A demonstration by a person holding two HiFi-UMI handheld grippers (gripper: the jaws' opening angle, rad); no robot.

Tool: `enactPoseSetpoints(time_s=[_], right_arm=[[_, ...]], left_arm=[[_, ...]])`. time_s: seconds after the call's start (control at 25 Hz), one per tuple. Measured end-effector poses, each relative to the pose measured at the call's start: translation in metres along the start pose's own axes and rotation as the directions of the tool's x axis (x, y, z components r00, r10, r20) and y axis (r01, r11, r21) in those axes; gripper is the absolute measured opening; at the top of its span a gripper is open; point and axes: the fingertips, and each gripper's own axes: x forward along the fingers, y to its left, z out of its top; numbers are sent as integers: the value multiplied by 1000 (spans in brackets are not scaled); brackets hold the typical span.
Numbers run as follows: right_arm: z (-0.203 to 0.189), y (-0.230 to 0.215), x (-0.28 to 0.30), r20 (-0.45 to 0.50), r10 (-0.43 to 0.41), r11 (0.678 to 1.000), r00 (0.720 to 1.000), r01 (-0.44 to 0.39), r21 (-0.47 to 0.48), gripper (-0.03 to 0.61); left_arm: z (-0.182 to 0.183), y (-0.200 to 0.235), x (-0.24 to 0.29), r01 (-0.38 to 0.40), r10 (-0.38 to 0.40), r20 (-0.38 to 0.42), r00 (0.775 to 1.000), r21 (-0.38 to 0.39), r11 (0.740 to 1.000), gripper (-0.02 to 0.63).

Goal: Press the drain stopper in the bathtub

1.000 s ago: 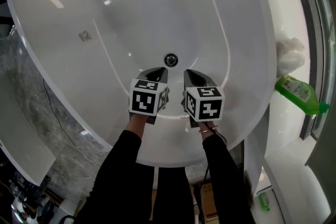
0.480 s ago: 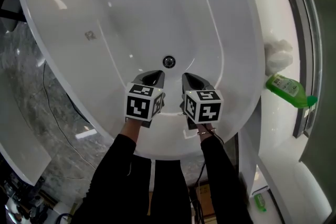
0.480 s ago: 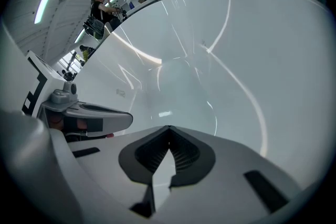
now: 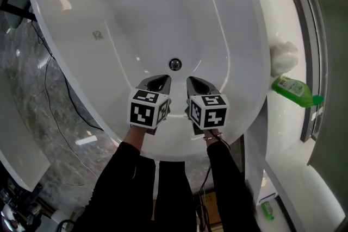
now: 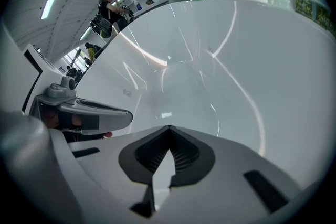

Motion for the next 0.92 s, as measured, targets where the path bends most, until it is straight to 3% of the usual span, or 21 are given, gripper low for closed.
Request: enactPoseSetpoints(time_s=[0.92], right_arm=[[3, 46, -37, 34, -9, 998, 999, 11, -57, 2]], left_arm=[[7, -11, -61, 31, -31, 55, 998, 0, 1000, 8]])
